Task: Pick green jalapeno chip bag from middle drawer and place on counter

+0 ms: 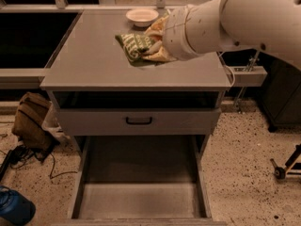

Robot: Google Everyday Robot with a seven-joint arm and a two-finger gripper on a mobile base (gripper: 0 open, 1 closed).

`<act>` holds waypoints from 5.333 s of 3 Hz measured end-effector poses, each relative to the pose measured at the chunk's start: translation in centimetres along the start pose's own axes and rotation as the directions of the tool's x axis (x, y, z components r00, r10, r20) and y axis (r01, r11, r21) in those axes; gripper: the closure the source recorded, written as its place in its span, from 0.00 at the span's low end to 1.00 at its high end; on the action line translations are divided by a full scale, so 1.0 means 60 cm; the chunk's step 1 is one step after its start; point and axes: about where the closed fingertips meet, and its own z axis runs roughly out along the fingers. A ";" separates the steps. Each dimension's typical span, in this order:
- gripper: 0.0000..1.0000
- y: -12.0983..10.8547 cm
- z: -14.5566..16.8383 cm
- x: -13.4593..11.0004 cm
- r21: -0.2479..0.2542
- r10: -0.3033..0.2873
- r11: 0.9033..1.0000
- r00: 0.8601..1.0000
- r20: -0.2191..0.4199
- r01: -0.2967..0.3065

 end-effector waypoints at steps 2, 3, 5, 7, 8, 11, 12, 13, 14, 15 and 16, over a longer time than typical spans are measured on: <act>1.00 -0.015 0.018 0.016 0.029 -0.005 1.000 0.999 0.046 0.003; 1.00 -0.050 0.066 0.050 0.043 -0.036 0.999 0.994 0.107 0.032; 1.00 -0.065 0.158 0.113 -0.098 0.109 0.991 0.978 0.175 -0.093; 1.00 -0.011 0.172 0.150 -0.254 0.297 0.936 0.936 0.191 -0.245; 1.00 -0.009 0.175 0.151 -0.257 0.301 0.934 0.935 0.190 -0.248; 0.57 -0.005 0.180 0.156 -0.263 0.309 0.930 0.932 0.189 -0.255; 0.34 -0.005 0.180 0.156 -0.263 0.309 0.930 0.932 0.189 -0.255; 0.10 -0.005 0.180 0.156 -0.263 0.309 0.930 0.932 0.189 -0.255; 0.00 -0.005 0.180 0.156 -0.263 0.309 0.930 0.932 0.189 -0.255; 0.00 -0.005 0.175 0.152 -0.261 0.306 0.932 0.934 0.184 -0.254; 0.00 -0.041 0.132 0.122 -0.219 0.253 0.951 0.956 0.148 -0.217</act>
Offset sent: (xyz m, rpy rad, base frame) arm 0.0515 -0.0123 -0.0061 0.1232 -0.0874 0.0638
